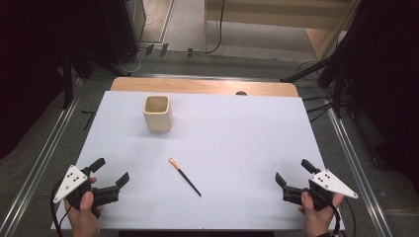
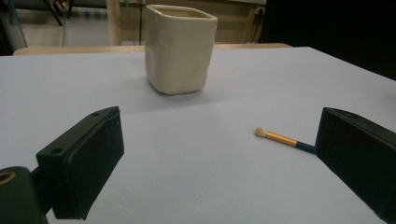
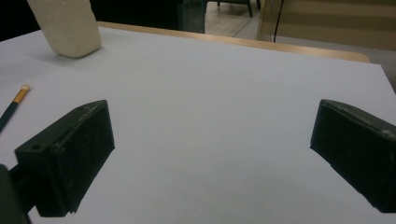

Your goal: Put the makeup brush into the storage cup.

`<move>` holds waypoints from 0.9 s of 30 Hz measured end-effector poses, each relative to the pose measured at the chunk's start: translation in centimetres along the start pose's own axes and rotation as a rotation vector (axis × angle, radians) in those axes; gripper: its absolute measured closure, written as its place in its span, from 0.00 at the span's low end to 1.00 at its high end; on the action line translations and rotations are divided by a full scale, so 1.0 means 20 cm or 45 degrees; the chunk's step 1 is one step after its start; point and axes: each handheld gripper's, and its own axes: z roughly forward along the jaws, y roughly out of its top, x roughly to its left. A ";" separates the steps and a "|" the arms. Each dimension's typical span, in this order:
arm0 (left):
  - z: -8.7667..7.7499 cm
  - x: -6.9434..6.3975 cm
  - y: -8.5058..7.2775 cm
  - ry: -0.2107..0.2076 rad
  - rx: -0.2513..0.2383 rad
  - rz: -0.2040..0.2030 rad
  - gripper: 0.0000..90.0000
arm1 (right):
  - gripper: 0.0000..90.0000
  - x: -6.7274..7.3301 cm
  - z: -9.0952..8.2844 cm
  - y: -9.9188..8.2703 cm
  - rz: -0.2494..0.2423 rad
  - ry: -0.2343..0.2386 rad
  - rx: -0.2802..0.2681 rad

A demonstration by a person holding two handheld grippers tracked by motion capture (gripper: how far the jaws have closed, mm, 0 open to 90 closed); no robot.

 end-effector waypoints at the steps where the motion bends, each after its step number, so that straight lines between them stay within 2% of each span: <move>1: 0.00 0.00 0.00 0.001 0.001 0.003 0.07 | 0.00 0.00 0.00 0.00 0.001 0.001 0.004; 7: 0.02 0.00 0.00 -0.015 0.019 0.020 0.06 | 0.00 0.00 0.00 0.00 -0.003 0.002 0.004; 12: 0.02 -0.02 0.01 -0.054 0.026 0.020 0.05 | 0.00 0.00 -0.01 0.00 -0.001 -0.003 0.000; 22: 0.08 -0.07 0.07 -0.126 0.066 0.025 0.07 | 0.00 0.01 0.00 0.00 -0.010 0.013 0.000; 25: 0.10 -0.08 0.08 -0.131 0.081 0.016 0.08 | 0.00 0.02 0.00 0.00 -0.011 0.018 0.001; 27: 0.12 -0.09 0.09 -0.137 0.099 0.027 0.08 | 0.00 0.02 0.00 0.00 -0.012 0.020 0.000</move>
